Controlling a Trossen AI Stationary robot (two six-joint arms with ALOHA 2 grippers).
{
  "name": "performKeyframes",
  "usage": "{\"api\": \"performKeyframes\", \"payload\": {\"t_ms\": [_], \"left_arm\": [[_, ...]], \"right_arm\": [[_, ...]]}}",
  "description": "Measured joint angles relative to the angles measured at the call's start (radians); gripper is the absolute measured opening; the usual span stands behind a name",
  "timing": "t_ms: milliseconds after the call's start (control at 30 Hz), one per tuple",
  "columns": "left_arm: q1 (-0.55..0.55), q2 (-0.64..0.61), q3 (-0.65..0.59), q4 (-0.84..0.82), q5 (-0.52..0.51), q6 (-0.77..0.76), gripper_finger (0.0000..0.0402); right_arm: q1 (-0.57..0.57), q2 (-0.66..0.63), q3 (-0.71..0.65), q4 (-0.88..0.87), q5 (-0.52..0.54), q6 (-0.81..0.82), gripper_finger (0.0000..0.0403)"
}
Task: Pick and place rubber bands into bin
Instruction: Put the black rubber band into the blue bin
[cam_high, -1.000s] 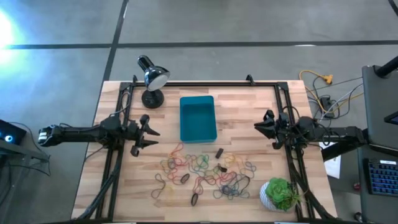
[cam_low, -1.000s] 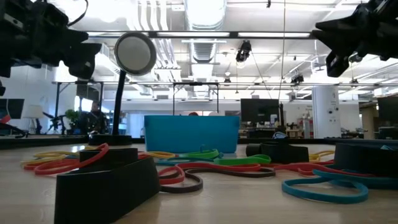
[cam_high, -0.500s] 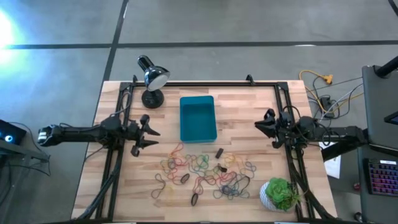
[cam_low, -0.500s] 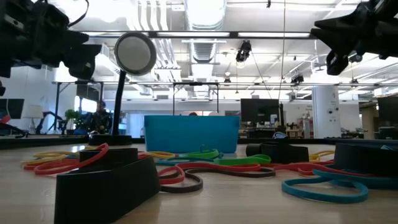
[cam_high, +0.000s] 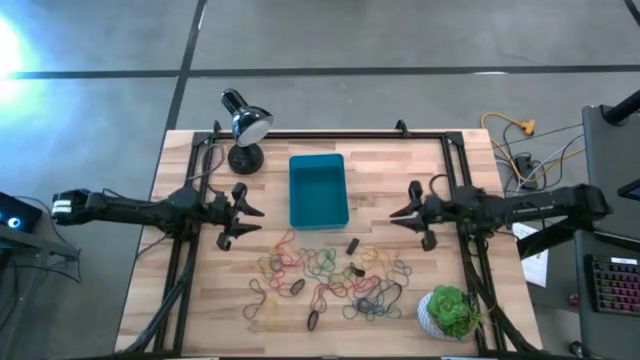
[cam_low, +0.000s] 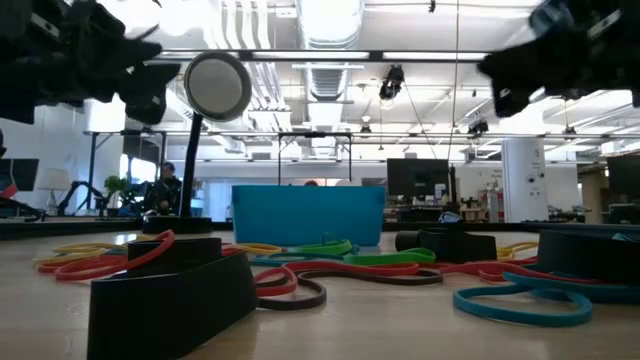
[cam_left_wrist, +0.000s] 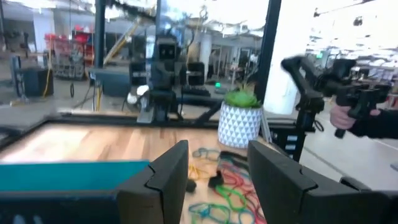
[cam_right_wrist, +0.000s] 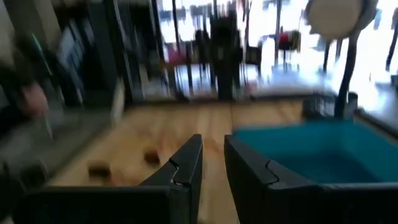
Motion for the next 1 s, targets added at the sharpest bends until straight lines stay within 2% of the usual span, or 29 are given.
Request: {"api": "performKeyframes", "payload": {"t_ms": [133,267,467,633,767,833,1000], "left_arm": [[0.000,0.111,0.000,0.048,-0.002,-0.018,0.0151],[0.000,0.208,0.007,0.115,0.002,-0.029,0.0151],[-0.002,0.294,0.139,0.020,0.089,0.040,0.0151],[-0.013,0.326,0.351,-0.322,0.097,0.150,0.0151],[-0.033,0.332,0.532,-0.628,0.093,0.180,0.0151],[-0.056,0.325,0.597,-0.765,0.069,0.180,0.0151],[-0.149,0.296,0.701,-0.975,-0.049,0.125,0.0151]], "right_arm": [[0.000,0.142,0.145,-0.248,0.023,-0.040,0.0067],[0.002,0.257,0.278,-0.404,0.023,-0.060,0.0090],[0.002,0.362,0.463,-0.607,0.025,-0.130,0.0131],[0.002,0.411,0.553,-0.685,0.025,-0.182,0.0148],[0.002,0.434,0.586,-0.734,0.025,-0.191,0.0150],[0.002,0.439,0.590,-0.750,0.025,-0.191,0.0150],[0.002,0.442,0.566,-0.756,0.025,-0.162,0.0147]]}}
